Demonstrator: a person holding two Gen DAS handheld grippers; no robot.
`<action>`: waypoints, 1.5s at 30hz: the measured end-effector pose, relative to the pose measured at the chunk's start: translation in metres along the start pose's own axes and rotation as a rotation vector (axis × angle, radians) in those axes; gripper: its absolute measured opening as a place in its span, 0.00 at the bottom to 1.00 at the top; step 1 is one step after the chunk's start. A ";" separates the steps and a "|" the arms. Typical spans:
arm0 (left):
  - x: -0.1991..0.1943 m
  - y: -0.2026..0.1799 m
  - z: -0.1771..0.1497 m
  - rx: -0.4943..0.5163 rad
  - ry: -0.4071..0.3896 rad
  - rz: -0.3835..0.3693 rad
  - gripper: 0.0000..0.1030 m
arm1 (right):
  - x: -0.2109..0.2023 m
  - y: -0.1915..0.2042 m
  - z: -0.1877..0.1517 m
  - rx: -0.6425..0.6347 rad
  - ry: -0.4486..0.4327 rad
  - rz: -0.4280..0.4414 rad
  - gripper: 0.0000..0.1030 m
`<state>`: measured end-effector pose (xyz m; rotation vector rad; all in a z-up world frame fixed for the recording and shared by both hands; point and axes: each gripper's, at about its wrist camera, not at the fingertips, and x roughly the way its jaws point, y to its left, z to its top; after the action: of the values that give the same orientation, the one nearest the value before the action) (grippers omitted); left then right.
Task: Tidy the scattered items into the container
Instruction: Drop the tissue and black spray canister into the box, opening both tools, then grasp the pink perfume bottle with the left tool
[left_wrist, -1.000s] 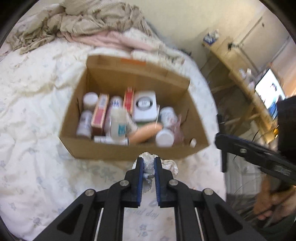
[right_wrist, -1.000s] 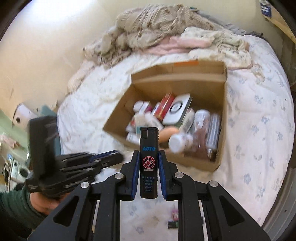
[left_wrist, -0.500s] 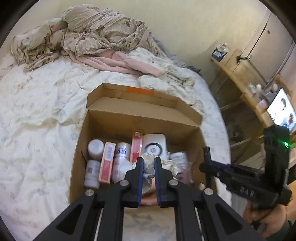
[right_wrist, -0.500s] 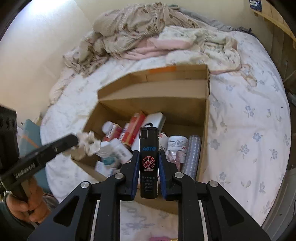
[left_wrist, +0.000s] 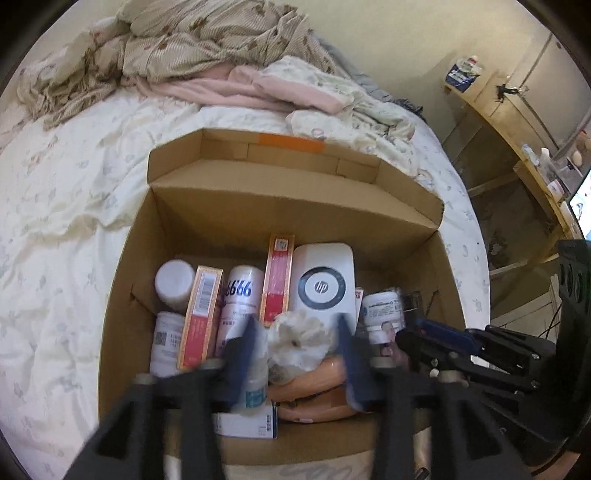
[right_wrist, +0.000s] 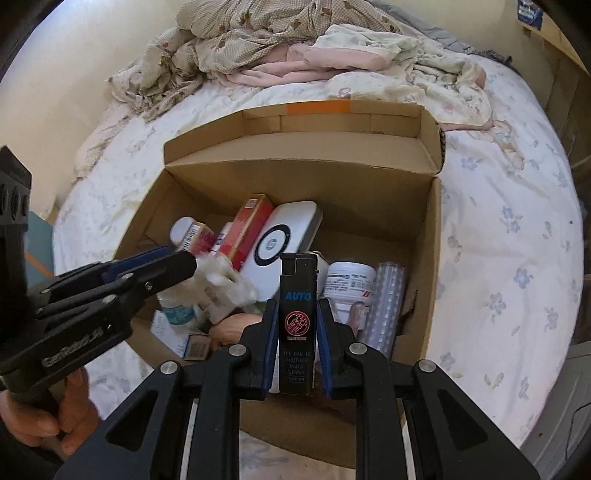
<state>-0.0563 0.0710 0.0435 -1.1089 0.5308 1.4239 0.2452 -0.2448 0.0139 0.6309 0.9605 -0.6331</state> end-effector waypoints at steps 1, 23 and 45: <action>-0.001 0.001 -0.001 -0.007 0.011 -0.012 0.71 | 0.001 0.001 -0.001 -0.003 0.005 -0.014 0.24; -0.056 -0.034 -0.103 0.228 0.161 -0.178 0.76 | -0.099 -0.051 -0.003 0.301 -0.173 0.139 0.74; 0.036 -0.098 -0.189 0.619 0.400 -0.081 0.14 | -0.111 -0.048 -0.042 0.160 -0.048 0.131 0.77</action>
<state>0.1008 -0.0500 -0.0432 -0.8877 1.1118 0.8658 0.1404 -0.2230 0.0839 0.8107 0.8222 -0.6092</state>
